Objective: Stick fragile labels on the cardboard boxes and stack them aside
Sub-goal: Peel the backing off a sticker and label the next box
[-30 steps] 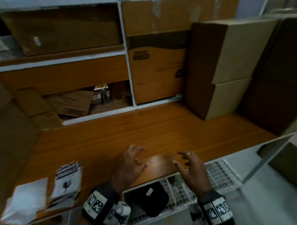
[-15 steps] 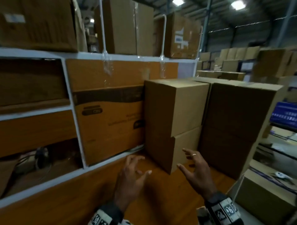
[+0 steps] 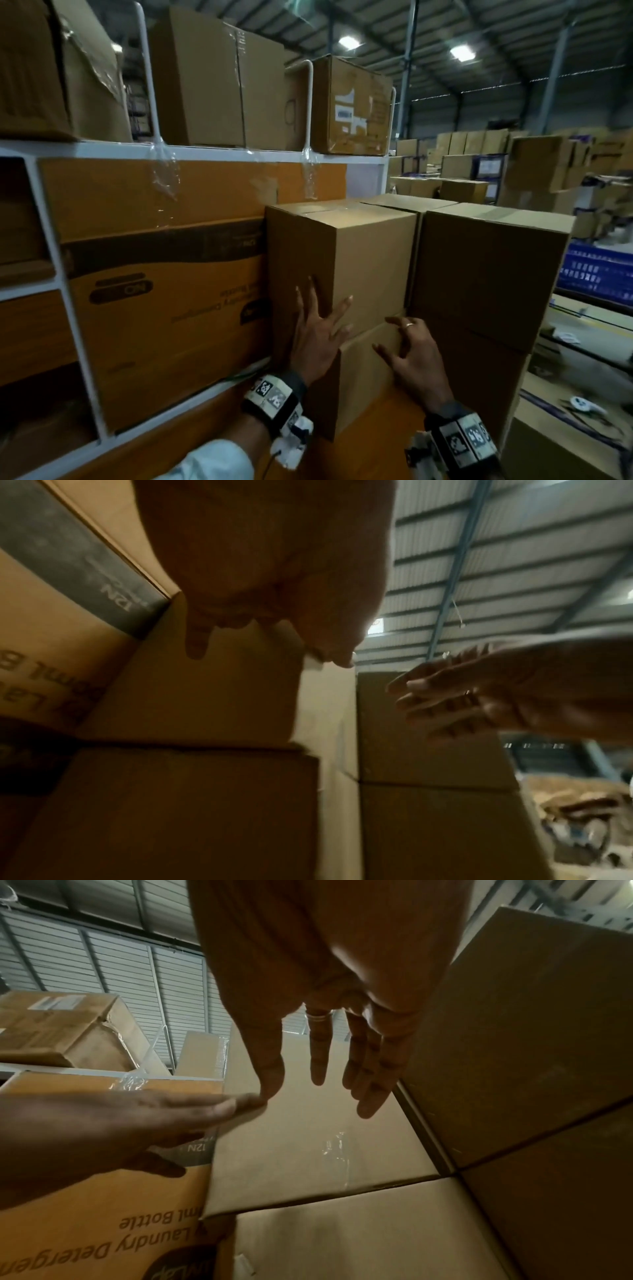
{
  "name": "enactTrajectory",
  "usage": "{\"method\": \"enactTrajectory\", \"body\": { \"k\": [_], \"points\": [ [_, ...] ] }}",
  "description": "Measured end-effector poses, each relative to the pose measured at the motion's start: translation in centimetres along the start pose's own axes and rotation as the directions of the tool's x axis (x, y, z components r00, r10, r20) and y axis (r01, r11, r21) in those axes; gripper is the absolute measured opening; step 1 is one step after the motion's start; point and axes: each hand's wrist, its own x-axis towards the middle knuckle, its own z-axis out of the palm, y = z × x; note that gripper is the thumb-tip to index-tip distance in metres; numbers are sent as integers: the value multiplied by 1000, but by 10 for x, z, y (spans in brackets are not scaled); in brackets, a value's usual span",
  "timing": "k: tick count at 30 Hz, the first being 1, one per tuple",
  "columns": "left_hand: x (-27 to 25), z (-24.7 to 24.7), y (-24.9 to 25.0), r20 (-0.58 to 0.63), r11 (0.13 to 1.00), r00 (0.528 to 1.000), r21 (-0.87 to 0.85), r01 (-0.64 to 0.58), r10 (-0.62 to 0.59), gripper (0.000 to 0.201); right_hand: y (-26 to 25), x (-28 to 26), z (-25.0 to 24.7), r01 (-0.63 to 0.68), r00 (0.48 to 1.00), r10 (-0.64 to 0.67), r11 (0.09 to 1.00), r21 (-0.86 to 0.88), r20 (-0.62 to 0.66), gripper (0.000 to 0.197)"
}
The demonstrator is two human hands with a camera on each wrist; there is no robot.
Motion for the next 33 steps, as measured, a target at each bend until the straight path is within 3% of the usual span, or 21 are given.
{"method": "enactTrajectory", "body": {
  "k": [3, 5, 8, 12, 15, 17, 22, 33],
  "points": [
    [1, 7, -17, -16, 970, 1000, 244, -13, 17, 66, 15, 23, 0, 58, 998, -57, 997, 46, -29, 49],
    [-5, 11, -31, -57, 954, 997, 298, -31, 50, 72, 25, 38, -1, 124, 989, -117, 989, 78, -93, 45],
    [-26, 10, -46, -140, 937, 989, 348, -1, 53, 86, 44, 61, 0, 207, 959, -190, 976, 60, -212, 62],
    [-53, 4, -33, -290, 984, 957, 158, 76, -28, 68, 62, 84, 2, 327, 917, -288, 939, 108, -275, 103],
    [-47, 2, -11, -348, 1000, 937, -23, -3, -5, 70, 71, 98, 6, 415, 900, -369, 888, 198, -231, 118],
    [-32, 4, 1, -346, 998, 938, -53, -24, 4, 86, 75, 103, 10, 444, 895, -408, 854, 271, -181, 118],
    [-14, 8, 18, -366, 989, 919, -66, 131, -146, 112, 76, 105, 15, 482, 875, -450, 835, 264, -175, 103],
    [-99, -49, 35, -424, 991, 900, 44, 127, -96, 113, 32, 33, -2, 559, 829, -526, 777, 289, -191, 100]
  ]
}}
